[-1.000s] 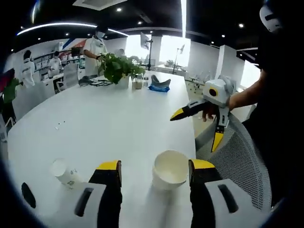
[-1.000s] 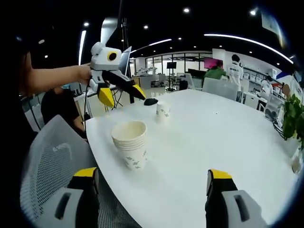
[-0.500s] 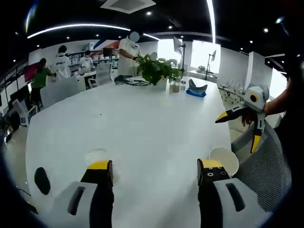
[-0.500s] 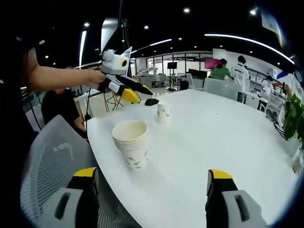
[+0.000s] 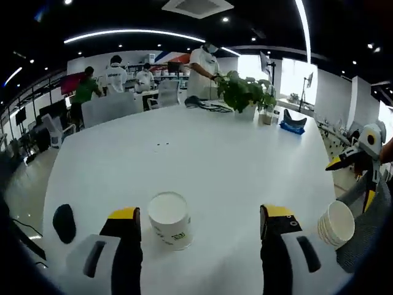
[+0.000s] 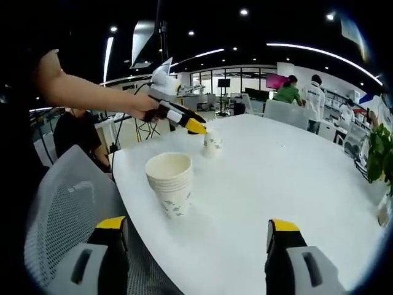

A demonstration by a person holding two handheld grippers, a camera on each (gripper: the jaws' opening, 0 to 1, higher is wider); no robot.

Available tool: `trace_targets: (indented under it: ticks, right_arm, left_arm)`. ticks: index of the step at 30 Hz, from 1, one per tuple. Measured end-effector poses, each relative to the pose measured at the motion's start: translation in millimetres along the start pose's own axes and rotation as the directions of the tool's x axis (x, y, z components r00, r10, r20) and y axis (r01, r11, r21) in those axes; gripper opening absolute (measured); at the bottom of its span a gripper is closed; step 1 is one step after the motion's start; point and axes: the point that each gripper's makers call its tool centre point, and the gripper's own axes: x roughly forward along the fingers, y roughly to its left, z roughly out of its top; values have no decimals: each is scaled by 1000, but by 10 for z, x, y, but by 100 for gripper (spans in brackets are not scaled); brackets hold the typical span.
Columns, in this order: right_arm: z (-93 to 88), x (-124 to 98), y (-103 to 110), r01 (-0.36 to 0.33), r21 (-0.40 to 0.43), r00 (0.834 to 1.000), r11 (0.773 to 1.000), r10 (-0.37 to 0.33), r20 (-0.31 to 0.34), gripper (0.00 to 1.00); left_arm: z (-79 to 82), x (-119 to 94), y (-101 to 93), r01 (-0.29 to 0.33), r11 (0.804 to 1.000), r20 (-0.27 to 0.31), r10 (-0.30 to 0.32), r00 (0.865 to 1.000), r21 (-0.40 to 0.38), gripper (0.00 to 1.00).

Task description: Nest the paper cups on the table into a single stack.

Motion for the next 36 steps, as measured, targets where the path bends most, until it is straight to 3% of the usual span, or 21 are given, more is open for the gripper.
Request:
trace_targets:
  ticks: [8,11,15,20,23,26,33,36]
  right_arm:
    - [17,-10,-18,12,-2,1000,1000,-12,9,94]
    - [5,-10,-27,12,-1,1000,1000,-12,6,94]
    - [-5,-8,-31,11,-1,1000,1000,-11,5,93]
    - [-15,-6,-38,15,-7,1000,1000,-15,0,93]
    - [-25,-5,-48,20,-11,1000,1000,-20,-5,92]
    - [-25,-5,-62,23,-1,1000,1000,-23,-2,92]
    - [-40,3,-62,24,-3,1000,1000,-24,-12,92]
    - [-40,1,-67,27,0,1000,1000,-27,-11,91]
  left_arm:
    - [-131,174,338,-84,991,-22,82,996,-101,72]
    - [-192,240,395,-117,990,-41,114,993,-81,72]
    - [-259,353,490,-118,990,-53,114,992,-78,65]
    - [-248,377,548,-135,990,-52,133,990,-31,61]
    - [-269,384,521,-121,992,-70,118,990,-28,53]
    - [-327,392,565,-149,989,-96,148,984,-5,50]
    - [-348,409,522,-128,992,-103,125,987,-17,36]
    - [-367,424,529,-128,992,-103,126,987,-13,36]
